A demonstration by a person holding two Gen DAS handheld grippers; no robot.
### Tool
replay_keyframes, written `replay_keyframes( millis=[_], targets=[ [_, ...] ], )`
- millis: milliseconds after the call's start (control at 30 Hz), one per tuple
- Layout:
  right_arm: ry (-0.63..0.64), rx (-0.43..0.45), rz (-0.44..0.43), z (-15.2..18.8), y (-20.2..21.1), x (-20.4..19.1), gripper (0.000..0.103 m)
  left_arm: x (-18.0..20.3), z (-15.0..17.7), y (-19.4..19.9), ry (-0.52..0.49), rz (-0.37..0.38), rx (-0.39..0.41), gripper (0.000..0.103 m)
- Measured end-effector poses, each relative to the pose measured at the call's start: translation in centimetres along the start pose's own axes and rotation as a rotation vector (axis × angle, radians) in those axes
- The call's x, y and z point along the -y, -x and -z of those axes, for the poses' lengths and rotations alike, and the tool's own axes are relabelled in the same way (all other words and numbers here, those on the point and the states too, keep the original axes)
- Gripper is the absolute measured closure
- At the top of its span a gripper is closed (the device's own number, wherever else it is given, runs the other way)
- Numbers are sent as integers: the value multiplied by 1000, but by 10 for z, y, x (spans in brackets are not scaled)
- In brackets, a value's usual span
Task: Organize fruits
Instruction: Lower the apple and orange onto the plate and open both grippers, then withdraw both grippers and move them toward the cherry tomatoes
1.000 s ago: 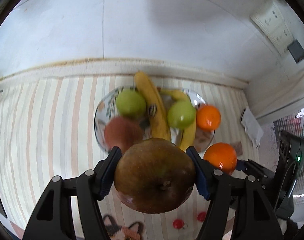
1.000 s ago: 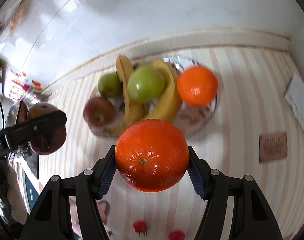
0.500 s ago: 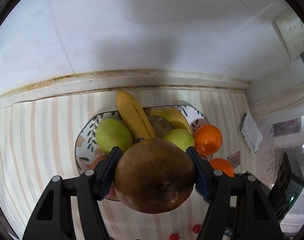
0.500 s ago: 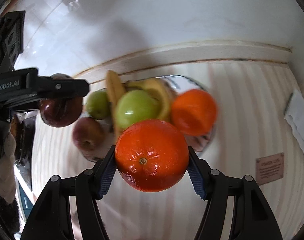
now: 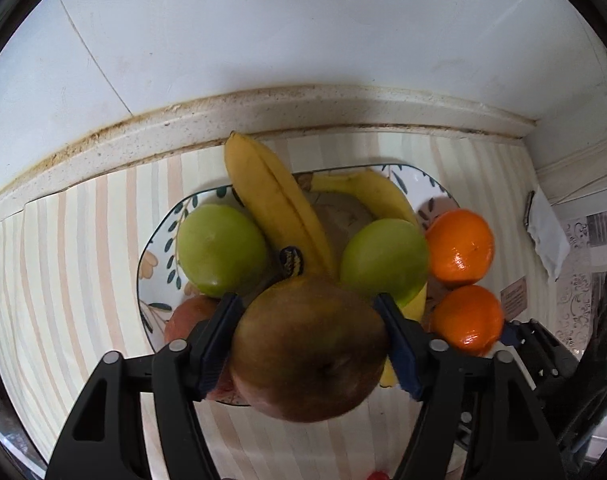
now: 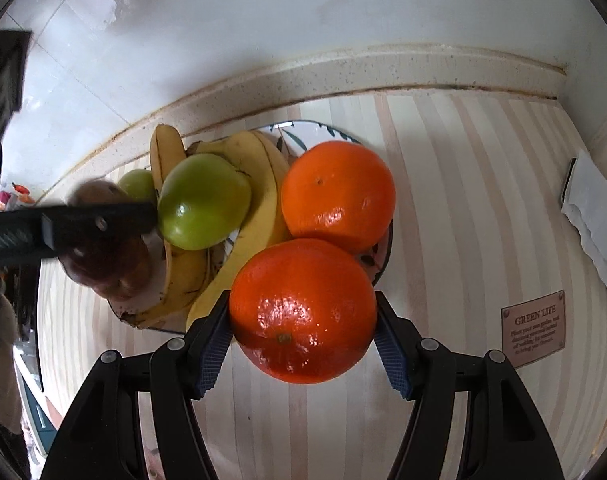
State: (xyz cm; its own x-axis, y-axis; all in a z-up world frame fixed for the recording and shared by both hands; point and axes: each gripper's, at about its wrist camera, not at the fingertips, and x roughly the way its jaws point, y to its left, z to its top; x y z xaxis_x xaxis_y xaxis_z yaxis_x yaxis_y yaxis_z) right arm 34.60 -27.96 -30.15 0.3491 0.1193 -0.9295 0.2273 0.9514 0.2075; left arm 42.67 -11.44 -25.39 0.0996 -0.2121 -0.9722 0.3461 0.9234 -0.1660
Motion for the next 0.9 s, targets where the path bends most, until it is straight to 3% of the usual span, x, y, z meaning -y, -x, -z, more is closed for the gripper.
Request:
replay_keyframes(
  millis=[267, 367, 500, 600, 900],
  targets=[
    [-32, 13, -26, -2, 8, 2, 30, -2, -1, 6, 30, -30, 21, 29],
    [-43, 20, -33, -2, 14, 6, 27, -4, 2, 10, 47, -22, 36, 15],
    [-68, 27, -34, -1, 25, 12, 19, -7, 10, 19, 73, -5, 51, 5],
    [-61, 31, -9, 2, 38, 12, 7, -7, 23, 32, 73, -26, 94, 5],
    [25, 78, 99, 20, 78, 2, 6, -4, 80, 70, 102, -108, 219, 4]
  ],
)
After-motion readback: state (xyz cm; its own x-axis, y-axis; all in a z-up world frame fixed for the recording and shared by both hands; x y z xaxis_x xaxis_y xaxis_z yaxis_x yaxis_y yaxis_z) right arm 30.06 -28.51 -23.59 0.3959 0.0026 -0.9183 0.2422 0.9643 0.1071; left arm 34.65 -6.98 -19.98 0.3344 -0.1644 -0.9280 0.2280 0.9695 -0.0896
